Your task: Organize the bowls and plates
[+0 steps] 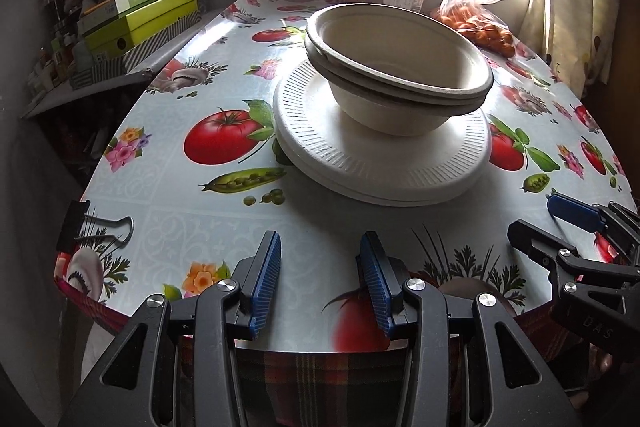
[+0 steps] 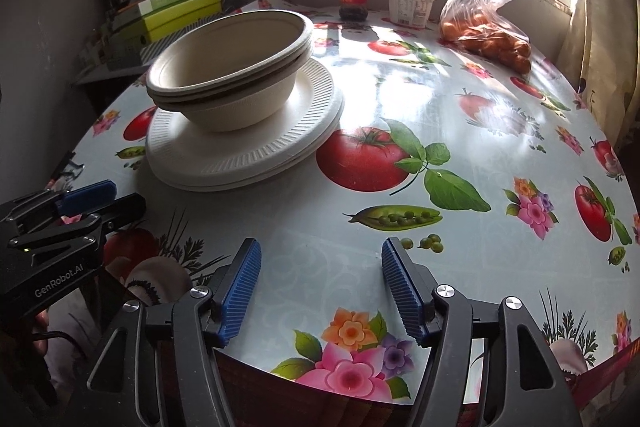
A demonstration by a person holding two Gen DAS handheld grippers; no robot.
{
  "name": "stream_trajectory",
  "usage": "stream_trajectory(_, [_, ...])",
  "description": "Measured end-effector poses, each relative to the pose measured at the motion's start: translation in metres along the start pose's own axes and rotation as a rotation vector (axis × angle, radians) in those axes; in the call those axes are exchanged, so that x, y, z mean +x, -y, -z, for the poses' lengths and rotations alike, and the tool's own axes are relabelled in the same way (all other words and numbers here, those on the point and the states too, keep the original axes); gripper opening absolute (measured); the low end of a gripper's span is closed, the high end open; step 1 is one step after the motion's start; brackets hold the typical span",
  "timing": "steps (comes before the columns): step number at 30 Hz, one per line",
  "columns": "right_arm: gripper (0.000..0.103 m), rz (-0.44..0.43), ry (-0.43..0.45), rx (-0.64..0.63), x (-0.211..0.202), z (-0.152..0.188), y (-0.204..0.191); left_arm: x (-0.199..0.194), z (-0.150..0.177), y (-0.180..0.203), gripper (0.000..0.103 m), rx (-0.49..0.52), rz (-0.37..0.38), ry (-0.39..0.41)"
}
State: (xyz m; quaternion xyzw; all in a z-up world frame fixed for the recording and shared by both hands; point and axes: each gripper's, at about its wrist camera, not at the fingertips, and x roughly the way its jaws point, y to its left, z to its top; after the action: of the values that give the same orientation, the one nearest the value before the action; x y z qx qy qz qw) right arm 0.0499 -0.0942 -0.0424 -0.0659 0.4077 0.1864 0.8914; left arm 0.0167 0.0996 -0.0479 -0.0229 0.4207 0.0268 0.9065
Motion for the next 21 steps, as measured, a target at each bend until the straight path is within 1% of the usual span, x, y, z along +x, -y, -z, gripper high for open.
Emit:
stream_trajectory(1, [0.066, -0.003, 0.0, 0.0, 0.0002, -0.0004, 0.0001, 0.0002, -0.0002, 0.0005, 0.043, -0.006, -0.004, 0.001])
stream_trajectory(3, [0.067, -0.001, 0.0, -0.004, 0.0011, -0.0006, -0.0003, 0.001, -0.0002, 0.0018, 0.049, -0.012, -0.001, 0.004])
stream_trajectory(7, [0.07, 0.01, 0.001, -0.005, 0.0024, -0.0008, -0.0011, 0.0015, 0.0002, 0.0054, 0.053, -0.014, -0.011, 0.01])
stream_trajectory(10, [0.074, 0.02, 0.003, 0.001, 0.0026, 0.0002, -0.0018, 0.0017, 0.0012, 0.0064, 0.054, -0.02, -0.018, 0.022])
stream_trajectory(21, [0.079, 0.028, 0.003, 0.006, 0.0036, -0.0001, -0.0006, 0.0019, 0.0022, 0.0083, 0.056, -0.023, -0.023, 0.034])
